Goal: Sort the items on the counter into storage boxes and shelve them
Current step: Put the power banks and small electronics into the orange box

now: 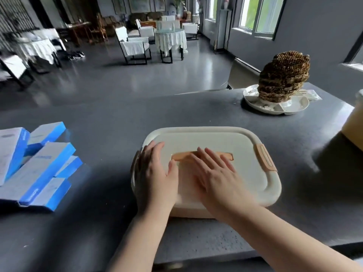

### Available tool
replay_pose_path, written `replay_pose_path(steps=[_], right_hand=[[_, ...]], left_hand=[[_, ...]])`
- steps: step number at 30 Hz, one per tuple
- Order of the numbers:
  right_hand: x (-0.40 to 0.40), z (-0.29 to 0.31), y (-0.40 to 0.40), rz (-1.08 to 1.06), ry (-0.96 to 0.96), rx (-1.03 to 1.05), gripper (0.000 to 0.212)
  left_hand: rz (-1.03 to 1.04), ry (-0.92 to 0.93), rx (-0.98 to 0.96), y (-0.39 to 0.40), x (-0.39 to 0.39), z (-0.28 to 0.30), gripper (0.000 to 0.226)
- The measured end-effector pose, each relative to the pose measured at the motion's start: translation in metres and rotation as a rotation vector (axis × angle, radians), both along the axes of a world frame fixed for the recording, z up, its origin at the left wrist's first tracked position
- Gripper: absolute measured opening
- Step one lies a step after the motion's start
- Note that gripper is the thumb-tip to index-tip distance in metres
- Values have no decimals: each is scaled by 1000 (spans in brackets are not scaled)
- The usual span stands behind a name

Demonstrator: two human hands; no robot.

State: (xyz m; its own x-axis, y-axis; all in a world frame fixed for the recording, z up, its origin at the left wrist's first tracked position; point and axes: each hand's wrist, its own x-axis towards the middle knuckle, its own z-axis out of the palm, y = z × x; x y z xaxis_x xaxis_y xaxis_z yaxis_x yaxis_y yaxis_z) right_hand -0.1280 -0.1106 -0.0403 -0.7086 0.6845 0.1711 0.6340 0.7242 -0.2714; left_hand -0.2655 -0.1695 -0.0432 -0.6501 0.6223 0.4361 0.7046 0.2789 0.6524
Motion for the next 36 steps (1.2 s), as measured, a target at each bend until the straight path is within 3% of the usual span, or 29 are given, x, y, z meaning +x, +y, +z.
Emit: replay_pose_path(steps=[2,4,6,10,13,16,21,27,33,36], right_hand=[[-14,-1,-3,46,-14,-4,56],[-22,-3,-1,56,-27,17,58],[-23,-5,0,54,-33,22,59],[-22,-7,0,54,-35,24,59],[-21,-8,-1,47,-14,35,58],[-21,-10,-2,38,-10,50,58],[-23,-8,-4,39,23,23,57],[-19,-4,-5,50,45,25,55],[36,-3,9,-56,53,47,55],[65,-4,10,-154,80,66,58]], left_hand=[[97,-55,-143,-10,-26,-5,61],[98,-445,-163,-12,-41,-6,77],[69,-852,-51,-10,-44,-9,84],[126,-997,14,-16,-45,-13,82],[130,-870,86,-18,-41,-13,50],[135,-689,86,-17,-37,-9,61],[128,-456,-47,-21,-37,-1,54],[102,-318,-217,-23,-31,1,56],[-88,220,-235,-29,5,-7,43],[-156,269,-249,-29,6,-7,50]])
